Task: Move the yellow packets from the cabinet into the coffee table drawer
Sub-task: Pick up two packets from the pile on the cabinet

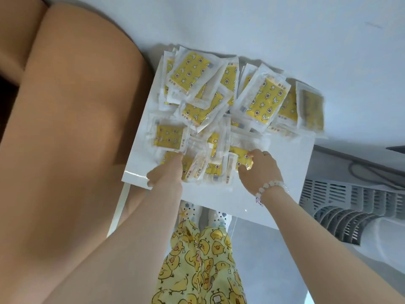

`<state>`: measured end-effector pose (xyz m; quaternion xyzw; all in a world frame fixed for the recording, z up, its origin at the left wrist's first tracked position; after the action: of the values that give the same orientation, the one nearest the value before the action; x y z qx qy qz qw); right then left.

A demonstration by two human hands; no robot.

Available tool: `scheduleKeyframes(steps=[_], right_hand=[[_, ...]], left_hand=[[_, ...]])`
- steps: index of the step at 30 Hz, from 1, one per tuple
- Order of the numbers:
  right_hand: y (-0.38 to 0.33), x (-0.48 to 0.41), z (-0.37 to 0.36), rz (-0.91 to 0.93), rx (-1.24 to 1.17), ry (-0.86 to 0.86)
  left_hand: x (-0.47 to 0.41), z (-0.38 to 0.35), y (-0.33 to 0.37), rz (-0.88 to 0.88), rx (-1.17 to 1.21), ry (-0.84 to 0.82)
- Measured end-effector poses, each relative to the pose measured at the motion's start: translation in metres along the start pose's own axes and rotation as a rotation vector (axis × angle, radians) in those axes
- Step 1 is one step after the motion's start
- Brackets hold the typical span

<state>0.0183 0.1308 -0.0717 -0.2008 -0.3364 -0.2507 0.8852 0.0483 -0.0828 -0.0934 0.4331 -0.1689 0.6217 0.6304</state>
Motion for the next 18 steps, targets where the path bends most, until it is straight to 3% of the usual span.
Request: scheduleKeyframes(steps=[5,18], right_hand=[[0.005,0.016,-0.007,0.019,-0.058,0.014],[0.019,0.010,-0.008,-0.090,-0.228,0.022]], left_hand=[[-0.014,-0.009,-0.021,0.089,-0.074,-0.101],[0.018,-0.016,-0.009,0.141,0.348,-0.231]])
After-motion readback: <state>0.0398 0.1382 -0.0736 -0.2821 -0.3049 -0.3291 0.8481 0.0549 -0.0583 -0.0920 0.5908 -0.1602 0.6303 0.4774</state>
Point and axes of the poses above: each hand's wrist, its own x-axis away from the middle knuckle, its own z-axis out of the back of the hand, y = z × x, the point moved 5 cm from there along -x, towards the middle knuckle, and after that the axes turned 11 degrees about -z, right-handed, at the moved point
